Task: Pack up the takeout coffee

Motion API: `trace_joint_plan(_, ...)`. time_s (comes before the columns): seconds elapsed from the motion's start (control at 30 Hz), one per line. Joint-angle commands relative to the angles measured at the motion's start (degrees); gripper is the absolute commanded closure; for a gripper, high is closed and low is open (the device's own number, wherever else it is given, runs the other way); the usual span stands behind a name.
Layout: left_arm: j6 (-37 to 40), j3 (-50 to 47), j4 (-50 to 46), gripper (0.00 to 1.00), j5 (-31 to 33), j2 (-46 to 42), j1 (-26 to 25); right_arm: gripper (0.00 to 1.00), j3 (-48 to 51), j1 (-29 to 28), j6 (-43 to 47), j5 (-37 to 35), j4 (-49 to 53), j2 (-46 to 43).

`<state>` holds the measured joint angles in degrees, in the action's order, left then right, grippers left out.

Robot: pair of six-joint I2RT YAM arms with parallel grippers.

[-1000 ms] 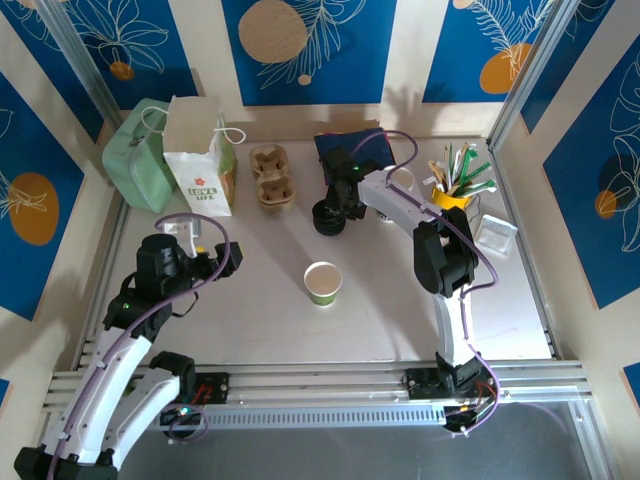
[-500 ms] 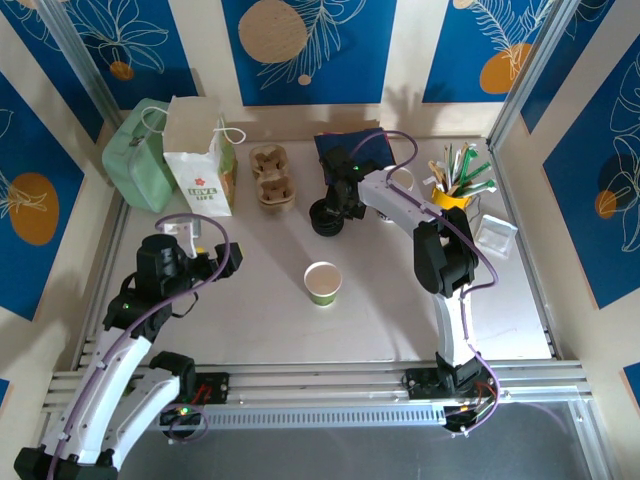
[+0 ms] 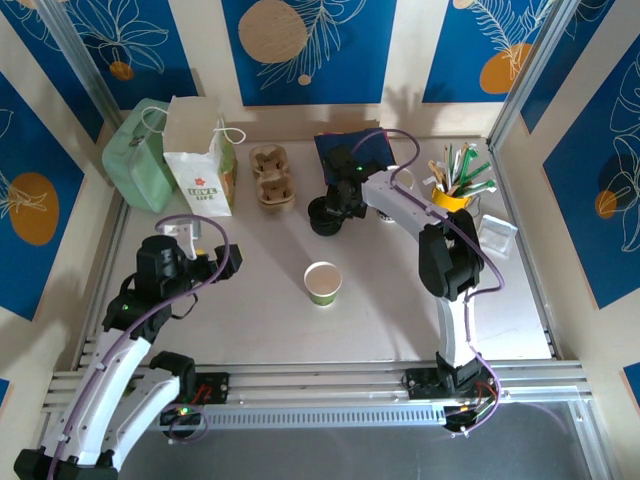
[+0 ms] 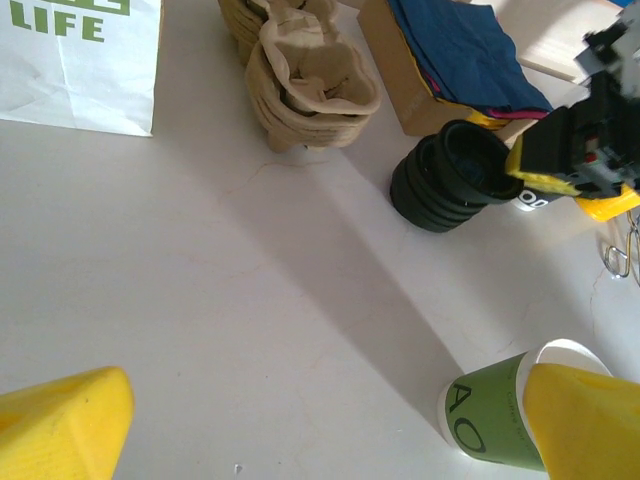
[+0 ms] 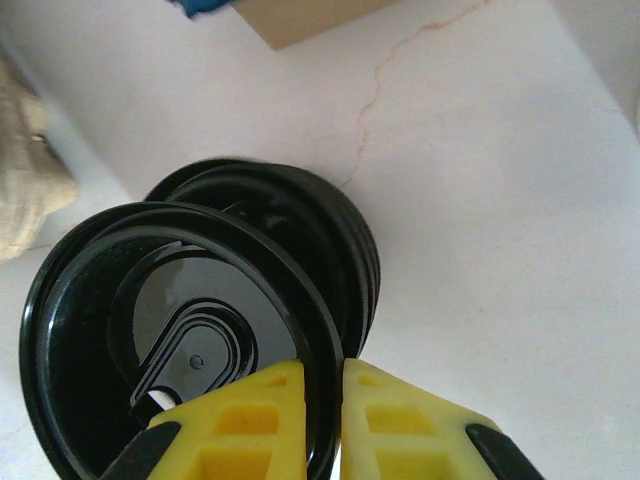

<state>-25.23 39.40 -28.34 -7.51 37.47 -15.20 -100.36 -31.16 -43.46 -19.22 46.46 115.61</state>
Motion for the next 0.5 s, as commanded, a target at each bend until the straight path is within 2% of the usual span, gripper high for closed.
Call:
trace_joint_plan(0.0, 0.30, 3.41, -1.23, 0.01, -2.27, 0.22, -0.35, 0.89, 0.65, -0.70, 1.60, 0.79, 0.56, -5.52)
trace_joint_plan(0.2, -0.53, 7.94, -3.26, 0.00, -7.69, 3.38, -0.36, 0.89, 1.95, -2.40, 3.29, 0.92, 1.20, -10.76)
trace_joint_plan(0.47, -7.29, 13.81, -2.01, 0.01, -20.36, 9.04, -0.35, 0.89, 4.28, -6.63, 5.26, 4.25, 1.73, -18.27)
